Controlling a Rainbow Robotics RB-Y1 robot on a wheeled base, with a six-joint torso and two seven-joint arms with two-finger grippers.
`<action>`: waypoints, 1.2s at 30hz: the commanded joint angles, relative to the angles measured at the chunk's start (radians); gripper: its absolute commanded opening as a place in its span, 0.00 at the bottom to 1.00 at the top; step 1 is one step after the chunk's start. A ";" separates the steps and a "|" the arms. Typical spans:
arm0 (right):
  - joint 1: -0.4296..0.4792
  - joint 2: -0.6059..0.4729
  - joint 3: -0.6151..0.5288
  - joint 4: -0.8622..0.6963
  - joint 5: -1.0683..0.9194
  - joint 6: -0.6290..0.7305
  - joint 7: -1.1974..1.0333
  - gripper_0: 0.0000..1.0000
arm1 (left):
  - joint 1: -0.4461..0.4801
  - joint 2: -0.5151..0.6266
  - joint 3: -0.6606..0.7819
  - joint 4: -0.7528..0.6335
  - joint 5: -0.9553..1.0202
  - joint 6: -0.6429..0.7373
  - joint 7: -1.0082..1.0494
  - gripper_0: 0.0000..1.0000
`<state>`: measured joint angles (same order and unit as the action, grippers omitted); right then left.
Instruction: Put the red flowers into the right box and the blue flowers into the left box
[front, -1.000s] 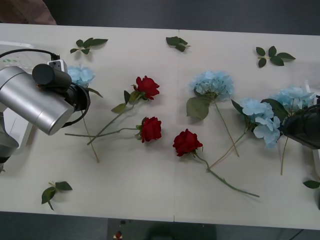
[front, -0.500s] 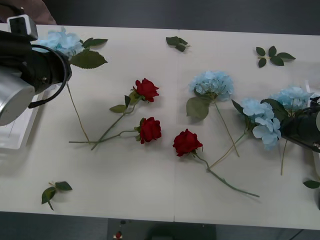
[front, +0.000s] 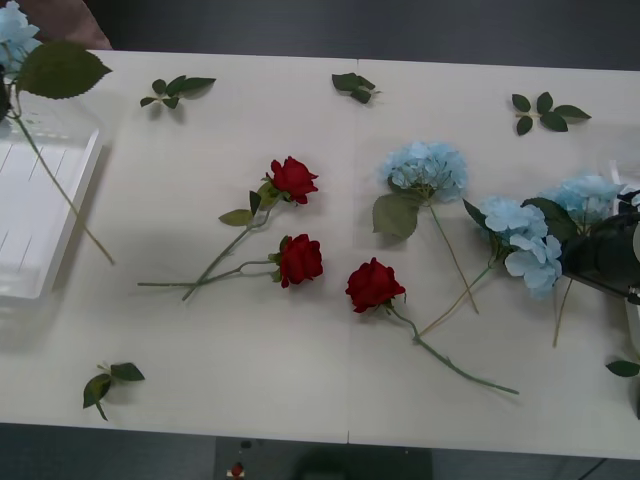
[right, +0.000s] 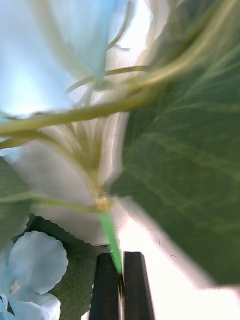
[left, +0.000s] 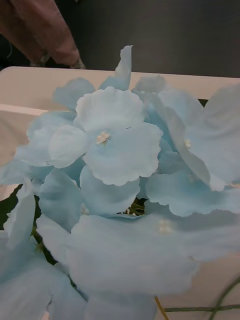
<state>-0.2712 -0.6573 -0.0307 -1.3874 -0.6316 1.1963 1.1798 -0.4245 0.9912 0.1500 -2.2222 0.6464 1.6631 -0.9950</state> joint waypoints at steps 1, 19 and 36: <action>-0.011 0.001 -0.009 -0.016 0.007 0.002 0.024 0.00 | 0.012 0.121 0.023 0.087 0.025 -0.014 -0.099 0.00; -0.010 -0.002 -0.249 -0.392 -0.019 0.378 0.228 0.00 | 0.032 0.219 0.020 0.608 -0.016 -0.368 -0.471 0.00; -0.079 0.062 -0.384 -0.489 -0.543 0.425 0.597 0.00 | 0.033 0.219 0.006 0.638 0.016 -0.430 -0.493 0.81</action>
<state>-0.3050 -0.6076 -0.4181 -1.8648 -1.1116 1.6199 1.7381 -0.3889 1.1890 0.1287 -1.5620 0.6384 1.2420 -1.4733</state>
